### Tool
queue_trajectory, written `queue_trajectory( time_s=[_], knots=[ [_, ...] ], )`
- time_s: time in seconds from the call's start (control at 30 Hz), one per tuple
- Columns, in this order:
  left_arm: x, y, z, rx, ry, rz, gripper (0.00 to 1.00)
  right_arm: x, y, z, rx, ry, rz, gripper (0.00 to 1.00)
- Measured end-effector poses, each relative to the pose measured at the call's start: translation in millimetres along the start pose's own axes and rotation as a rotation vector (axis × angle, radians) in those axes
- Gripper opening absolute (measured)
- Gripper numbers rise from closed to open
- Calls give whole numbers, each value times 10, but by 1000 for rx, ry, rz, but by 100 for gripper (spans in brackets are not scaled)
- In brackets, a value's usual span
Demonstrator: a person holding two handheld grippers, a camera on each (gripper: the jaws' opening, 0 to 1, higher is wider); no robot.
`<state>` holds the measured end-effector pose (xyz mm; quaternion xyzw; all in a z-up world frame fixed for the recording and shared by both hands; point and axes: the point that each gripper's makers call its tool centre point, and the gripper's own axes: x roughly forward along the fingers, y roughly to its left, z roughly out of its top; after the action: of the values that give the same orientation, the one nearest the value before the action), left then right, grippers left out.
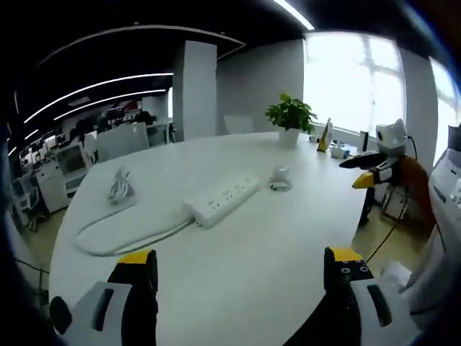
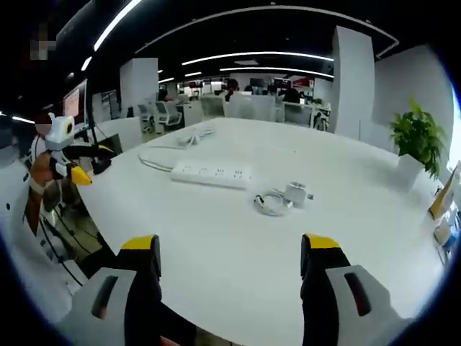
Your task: Straighten the power strip on the desk, plug the charger into it
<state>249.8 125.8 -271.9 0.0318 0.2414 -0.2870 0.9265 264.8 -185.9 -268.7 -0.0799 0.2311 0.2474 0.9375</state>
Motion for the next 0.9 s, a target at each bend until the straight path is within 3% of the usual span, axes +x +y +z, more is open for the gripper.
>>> queue_trajectory(
  time_s=[0.27,0.4,0.53,0.9],
  knots=[
    [18,-9,20,25,9,-3,96,34,53,-4,12,-5,24,78],
    [4,-69,53,13,-4,-48,96,39,67,-11,24,-12,31,77],
    [8,-85,70,16,-9,-54,96,51,84,-24,20,-13,39,76],
    [154,48,77,45,-5,-42,95,102,87,-70,35,-10,51,74]
  ],
)
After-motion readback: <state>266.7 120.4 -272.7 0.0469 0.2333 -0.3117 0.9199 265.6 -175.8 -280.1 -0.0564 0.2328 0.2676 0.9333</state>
